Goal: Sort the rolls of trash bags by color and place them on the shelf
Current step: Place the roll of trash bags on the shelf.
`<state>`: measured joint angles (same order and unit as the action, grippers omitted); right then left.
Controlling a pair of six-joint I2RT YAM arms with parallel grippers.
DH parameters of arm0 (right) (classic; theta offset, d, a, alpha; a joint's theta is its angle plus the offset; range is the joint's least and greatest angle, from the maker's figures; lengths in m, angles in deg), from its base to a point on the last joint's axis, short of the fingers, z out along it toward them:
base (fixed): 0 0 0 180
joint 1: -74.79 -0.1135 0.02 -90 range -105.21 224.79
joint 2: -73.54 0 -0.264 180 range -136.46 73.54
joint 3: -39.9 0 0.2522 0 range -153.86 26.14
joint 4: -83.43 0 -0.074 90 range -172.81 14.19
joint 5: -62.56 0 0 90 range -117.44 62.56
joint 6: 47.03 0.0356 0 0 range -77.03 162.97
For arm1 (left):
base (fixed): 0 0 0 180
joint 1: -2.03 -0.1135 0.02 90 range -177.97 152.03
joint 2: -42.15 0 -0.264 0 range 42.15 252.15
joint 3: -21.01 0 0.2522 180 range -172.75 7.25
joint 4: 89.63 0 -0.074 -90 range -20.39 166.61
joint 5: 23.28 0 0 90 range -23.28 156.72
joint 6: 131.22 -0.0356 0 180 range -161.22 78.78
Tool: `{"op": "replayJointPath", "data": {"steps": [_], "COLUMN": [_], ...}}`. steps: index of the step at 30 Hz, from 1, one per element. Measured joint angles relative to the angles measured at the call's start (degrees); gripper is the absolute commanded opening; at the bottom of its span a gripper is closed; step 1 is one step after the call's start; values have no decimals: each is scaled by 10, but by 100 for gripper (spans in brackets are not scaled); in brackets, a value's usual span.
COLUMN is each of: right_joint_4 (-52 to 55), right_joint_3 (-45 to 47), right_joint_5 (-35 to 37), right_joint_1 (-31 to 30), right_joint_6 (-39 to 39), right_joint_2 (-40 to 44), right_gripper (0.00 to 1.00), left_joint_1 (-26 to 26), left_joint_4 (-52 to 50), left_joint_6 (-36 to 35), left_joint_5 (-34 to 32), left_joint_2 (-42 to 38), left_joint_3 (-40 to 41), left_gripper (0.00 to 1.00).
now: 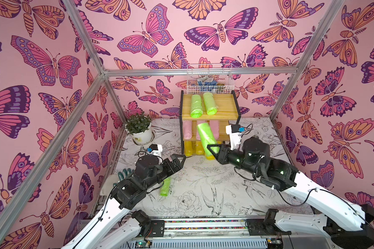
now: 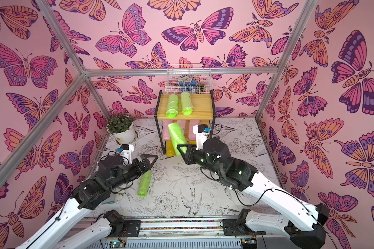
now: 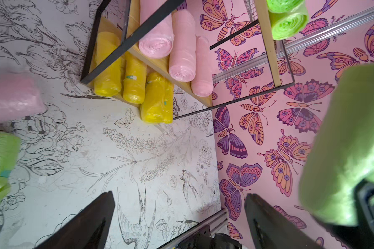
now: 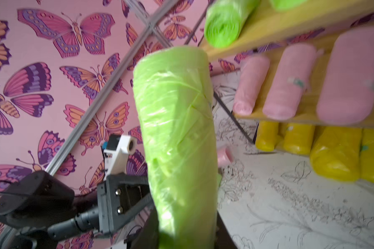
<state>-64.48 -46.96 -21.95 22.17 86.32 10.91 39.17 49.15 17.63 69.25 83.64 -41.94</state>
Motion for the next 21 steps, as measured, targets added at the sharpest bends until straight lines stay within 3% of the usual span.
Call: {"op": "replayJointPath", "data": {"steps": [11, 21], "right_joint_4": [4, 55], "right_joint_3": [-184, -319], "right_joint_5": [-47, -107], "right_joint_1": [192, 281], "right_joint_6": [-26, -19], "right_joint_2": [-131, -256], "right_gripper": [0, 0], "left_joint_1": [0, 0], "left_joint_4": [-44, -104], "left_joint_6": [-16, -41], "left_joint_5": [-14, -38], "left_joint_2": [-1, 31], "left_joint_3": [0, -31], "left_gripper": [100, 100]}}
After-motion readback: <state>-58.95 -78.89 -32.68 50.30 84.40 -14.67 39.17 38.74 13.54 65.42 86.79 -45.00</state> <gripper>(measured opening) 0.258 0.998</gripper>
